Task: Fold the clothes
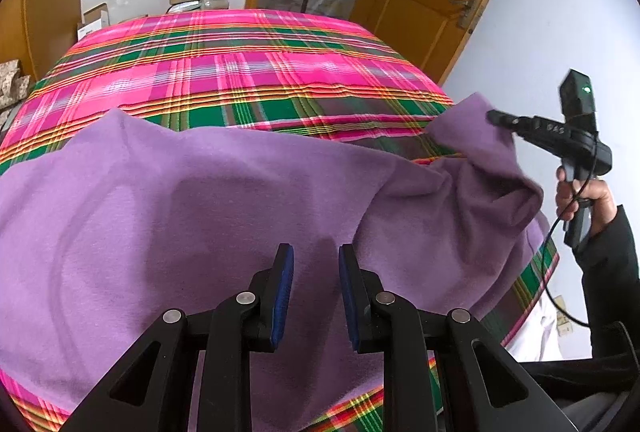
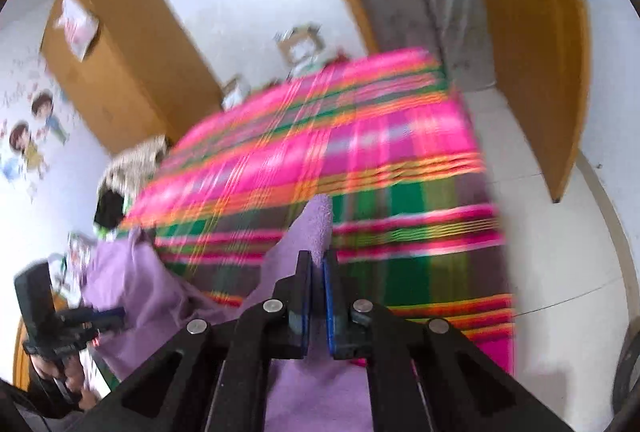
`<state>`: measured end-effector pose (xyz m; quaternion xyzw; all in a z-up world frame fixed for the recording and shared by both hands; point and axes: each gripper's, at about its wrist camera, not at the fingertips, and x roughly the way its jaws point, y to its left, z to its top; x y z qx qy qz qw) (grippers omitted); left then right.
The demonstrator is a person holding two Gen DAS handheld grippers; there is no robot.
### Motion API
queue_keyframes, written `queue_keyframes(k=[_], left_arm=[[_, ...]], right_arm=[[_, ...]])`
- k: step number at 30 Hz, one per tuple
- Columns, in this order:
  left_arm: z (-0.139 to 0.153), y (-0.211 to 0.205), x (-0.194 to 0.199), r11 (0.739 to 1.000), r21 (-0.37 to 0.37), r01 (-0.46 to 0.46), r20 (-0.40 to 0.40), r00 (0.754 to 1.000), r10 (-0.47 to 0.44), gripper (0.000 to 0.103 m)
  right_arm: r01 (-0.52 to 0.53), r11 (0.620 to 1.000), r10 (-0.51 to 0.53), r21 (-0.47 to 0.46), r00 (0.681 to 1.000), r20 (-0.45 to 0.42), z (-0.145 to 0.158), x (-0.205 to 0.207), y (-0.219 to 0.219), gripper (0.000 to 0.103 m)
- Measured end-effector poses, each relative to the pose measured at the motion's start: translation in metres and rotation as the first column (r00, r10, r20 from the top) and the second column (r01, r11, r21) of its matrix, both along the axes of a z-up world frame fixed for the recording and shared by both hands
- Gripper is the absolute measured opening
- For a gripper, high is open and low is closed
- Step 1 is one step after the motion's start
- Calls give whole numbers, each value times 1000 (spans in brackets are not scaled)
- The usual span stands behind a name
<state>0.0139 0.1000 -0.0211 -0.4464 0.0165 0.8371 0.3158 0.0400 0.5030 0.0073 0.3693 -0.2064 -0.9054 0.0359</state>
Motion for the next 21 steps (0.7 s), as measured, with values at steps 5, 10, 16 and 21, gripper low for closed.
queue_keyframes(k=[5,10,16,21], left_arm=[[1,2,2,1000,6,16,-1,1000,-16,24],[0,4,3,1000,9,28,0,1000,-28,24],[1,8,2,999,14,41,-1,999,-41,24],[-1,5,2,1000,-1,27,-3,1000,-27,24]], right_arm=[[155,988,-155,-3,986,54,-9,28,35,10],[199,979,-201,36,976,86,-10,49,28,17],[81,992,-89,99,993,81,4,24,-25,38],[56,984,-88,171,978,189,-14,-12,-50,38]])
